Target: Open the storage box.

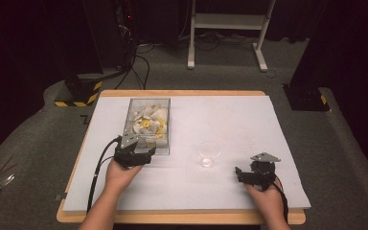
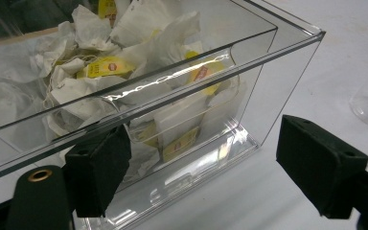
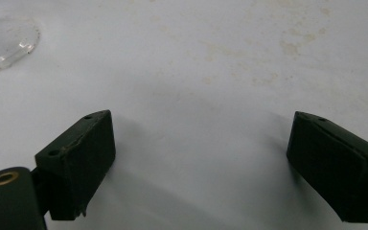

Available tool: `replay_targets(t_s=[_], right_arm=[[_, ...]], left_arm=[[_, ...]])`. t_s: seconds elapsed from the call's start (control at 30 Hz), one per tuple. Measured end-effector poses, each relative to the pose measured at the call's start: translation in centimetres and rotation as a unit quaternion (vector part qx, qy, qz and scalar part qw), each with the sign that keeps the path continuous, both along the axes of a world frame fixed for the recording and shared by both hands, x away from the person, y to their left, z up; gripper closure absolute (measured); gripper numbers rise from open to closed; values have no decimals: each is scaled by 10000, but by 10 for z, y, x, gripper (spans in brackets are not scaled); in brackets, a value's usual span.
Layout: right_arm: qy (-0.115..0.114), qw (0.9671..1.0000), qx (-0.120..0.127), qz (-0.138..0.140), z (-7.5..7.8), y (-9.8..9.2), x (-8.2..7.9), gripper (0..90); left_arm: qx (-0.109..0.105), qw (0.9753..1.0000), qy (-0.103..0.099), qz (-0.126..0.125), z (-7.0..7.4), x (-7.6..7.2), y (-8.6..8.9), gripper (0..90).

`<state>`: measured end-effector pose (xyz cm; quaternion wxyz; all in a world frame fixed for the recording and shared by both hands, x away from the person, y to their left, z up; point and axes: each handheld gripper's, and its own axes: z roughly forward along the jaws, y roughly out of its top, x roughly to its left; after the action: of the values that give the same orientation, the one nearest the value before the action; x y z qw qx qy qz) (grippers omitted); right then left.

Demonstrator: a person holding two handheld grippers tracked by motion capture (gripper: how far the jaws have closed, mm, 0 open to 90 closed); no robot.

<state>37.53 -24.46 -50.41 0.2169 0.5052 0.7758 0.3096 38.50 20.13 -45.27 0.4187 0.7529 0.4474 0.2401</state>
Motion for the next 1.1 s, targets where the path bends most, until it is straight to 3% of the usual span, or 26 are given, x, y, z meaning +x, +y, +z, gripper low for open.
replay_targets(t_s=[0.67, 0.73, 1.1], right_arm=[[-14, 10000, 0, 2, 0, 0, 0, 94], [-15, 10000, -1, 3, 0, 0, 0, 95], [-18, 10000, -6, 2, 0, 0, 0, 95]], left_arm=[[123, 9997, -170, 82, -3, -2, -3, 250], [41, 9998, -165, 69, -3, -3, -1, 267], [6, 9998, -181, 59, -3, -8, 1, 285]])
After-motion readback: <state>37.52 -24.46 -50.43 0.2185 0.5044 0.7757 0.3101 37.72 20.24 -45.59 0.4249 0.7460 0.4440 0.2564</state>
